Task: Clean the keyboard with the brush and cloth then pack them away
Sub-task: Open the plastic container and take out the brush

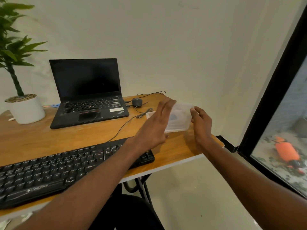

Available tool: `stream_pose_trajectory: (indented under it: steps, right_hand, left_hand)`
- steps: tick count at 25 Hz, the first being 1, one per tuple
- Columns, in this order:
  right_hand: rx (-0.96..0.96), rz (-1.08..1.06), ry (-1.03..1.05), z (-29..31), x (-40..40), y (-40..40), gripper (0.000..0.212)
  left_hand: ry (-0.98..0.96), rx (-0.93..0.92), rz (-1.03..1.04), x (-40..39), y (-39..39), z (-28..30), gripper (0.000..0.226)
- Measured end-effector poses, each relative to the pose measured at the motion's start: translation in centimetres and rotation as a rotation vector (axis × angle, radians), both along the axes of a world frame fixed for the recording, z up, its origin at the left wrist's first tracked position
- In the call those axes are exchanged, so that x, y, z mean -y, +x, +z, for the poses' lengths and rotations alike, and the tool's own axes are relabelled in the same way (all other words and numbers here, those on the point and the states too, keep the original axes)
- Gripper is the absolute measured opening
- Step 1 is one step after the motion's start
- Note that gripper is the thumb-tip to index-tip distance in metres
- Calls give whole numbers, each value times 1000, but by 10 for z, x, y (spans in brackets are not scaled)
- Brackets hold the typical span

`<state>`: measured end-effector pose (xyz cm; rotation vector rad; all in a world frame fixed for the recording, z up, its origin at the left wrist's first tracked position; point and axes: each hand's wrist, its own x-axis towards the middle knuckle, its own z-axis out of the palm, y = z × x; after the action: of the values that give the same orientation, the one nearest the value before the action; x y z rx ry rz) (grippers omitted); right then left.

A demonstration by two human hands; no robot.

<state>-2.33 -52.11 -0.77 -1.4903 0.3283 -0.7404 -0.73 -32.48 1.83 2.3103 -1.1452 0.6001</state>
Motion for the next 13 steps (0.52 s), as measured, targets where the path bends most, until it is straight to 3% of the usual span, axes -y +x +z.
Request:
stream_pose_trajectory:
  steps: [4, 8, 10, 13]
  right_hand:
    - [-166, 102, 293, 8, 8, -29, 42]
    - [-244, 40, 374, 13, 16, -38, 25]
    - [-269, 2, 306, 10, 20, -41, 19]
    - [-377, -136, -194, -4, 23, -56, 13]
  left_hand:
    - [103, -2, -107, 3, -19, -8, 122]
    - [215, -134, -119, -3, -33, -8, 107]
    - [233, -135, -113, -7, -33, -9, 104]
    - [293, -240, -78, -14, -26, -13, 86]
